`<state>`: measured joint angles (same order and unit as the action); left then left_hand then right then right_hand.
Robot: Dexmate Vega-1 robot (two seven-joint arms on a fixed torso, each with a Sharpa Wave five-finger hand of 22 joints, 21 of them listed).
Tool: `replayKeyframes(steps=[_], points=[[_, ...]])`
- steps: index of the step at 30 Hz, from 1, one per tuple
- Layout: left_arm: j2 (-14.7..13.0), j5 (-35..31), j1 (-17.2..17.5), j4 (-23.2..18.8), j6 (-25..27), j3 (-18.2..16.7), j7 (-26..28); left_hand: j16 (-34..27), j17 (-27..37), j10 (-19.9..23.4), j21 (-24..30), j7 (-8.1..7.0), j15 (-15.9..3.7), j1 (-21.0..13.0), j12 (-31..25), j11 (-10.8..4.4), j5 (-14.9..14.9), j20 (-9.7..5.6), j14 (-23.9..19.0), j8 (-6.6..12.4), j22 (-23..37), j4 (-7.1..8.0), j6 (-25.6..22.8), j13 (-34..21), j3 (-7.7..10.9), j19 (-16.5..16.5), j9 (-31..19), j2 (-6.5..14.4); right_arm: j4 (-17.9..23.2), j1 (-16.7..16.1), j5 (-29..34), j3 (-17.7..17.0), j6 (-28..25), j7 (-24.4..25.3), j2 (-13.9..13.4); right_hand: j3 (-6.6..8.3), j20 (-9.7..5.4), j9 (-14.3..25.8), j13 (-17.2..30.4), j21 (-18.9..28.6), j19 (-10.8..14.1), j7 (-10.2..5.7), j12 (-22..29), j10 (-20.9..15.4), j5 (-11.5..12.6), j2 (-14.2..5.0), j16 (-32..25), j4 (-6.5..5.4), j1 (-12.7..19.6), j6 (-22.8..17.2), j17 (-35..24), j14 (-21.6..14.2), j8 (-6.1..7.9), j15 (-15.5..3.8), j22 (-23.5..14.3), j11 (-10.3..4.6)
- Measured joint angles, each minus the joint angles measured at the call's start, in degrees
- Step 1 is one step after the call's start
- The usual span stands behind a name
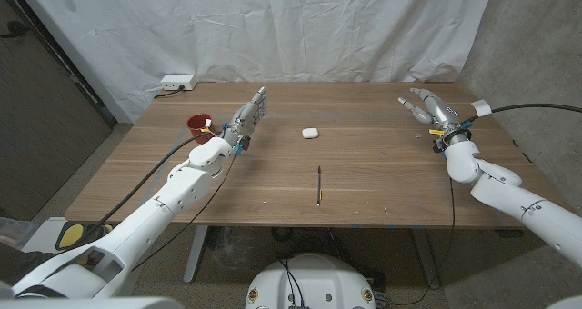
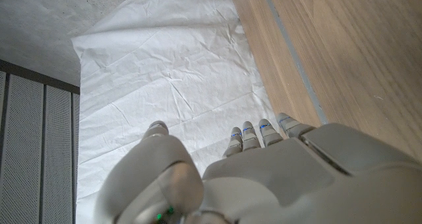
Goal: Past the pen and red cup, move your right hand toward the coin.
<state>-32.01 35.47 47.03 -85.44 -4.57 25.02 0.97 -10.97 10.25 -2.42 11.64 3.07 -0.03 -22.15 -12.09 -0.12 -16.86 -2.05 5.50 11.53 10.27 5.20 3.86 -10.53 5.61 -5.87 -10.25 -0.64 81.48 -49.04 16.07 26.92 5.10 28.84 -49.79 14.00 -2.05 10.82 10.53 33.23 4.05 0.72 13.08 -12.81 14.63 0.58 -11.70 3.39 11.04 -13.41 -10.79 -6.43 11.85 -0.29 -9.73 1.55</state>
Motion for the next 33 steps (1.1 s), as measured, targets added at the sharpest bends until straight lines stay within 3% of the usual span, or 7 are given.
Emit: replayKeyframes(steps=[14, 33], points=[[-0.2, 0.0, 0.6, -0.6, 0.0, -0.2, 0.2, 0.0, 0.0, 0.0, 0.0, 0.0, 0.0, -0.3, 0.2, 0.0, 0.4, 0.0, 0.0, 0.0, 0.0, 0.0, 0.0, 0.0, 0.0, 0.0, 0.0, 0.3, 0.9, 1.1, 2.8, 2.0, -3.8, -1.3, -0.4, 0.24, 0.0, 0.0, 0.0, -0.4, 0.0, -0.55, 0.0, 0.0, 0.2, 0.0, 0.0, 0.23, 0.0, -0.1, 0.0, 0.0, -0.16, 0.0, 0.0, 0.0], [-0.7, 0.1, 2.0, -1.8, -0.9, -0.7, 0.7, 0.0, 0.0, 0.7, 0.0, 0.0, -0.29, -0.3, 0.2, 0.11, 0.4, 0.0, -0.3, 0.0, 0.0, -0.24, -0.6, 0.0, -0.24, 0.0, 0.0, 0.3, 1.7, 2.0, 4.4, 4.1, -7.9, -2.5, -0.3, 0.0, -0.2, 0.0, 0.0, -0.8, 0.2, -0.04, 0.0, 0.0, 0.4, 0.0, 0.0, 0.47, 0.0, -0.6, 0.0, 0.0, -0.27, 0.0, 0.0, 0.0]])
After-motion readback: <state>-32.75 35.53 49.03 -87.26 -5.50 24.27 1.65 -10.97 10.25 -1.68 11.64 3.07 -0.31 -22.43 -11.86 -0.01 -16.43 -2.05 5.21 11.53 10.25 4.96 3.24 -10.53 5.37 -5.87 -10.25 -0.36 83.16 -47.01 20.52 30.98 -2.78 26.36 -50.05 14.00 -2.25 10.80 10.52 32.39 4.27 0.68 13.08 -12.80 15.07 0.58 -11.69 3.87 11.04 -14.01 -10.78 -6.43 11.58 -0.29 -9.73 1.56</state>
